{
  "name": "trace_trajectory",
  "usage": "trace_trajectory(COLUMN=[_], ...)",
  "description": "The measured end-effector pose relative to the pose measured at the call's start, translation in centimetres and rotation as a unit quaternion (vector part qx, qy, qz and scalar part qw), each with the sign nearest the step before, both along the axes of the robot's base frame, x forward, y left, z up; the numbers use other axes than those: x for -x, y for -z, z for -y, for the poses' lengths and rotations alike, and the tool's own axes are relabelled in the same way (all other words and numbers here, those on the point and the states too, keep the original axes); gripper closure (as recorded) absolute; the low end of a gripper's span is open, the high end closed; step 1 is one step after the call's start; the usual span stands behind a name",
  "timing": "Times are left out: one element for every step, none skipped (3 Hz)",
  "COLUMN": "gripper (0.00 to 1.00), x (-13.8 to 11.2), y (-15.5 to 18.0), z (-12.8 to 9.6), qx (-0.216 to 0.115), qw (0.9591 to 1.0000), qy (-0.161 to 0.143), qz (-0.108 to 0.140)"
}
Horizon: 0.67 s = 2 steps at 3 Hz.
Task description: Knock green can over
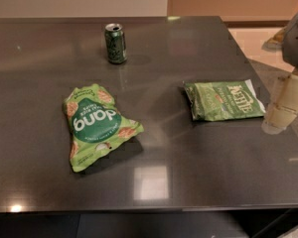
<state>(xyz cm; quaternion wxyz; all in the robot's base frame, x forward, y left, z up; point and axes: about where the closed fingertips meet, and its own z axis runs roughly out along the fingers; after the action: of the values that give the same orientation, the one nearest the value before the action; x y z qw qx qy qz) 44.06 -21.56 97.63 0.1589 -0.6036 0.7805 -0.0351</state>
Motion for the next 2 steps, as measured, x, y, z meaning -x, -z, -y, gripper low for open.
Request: trace_trajectory(gripper=[0.00, 0.00], x=[-1.1, -3.6], y=[0.0, 0.4], z=[-0.5, -1.4], qx=[0.001, -0.023], qw=[1.0000, 0.9997], qy=[-0.003, -0.006], qz=[0.002, 0.007])
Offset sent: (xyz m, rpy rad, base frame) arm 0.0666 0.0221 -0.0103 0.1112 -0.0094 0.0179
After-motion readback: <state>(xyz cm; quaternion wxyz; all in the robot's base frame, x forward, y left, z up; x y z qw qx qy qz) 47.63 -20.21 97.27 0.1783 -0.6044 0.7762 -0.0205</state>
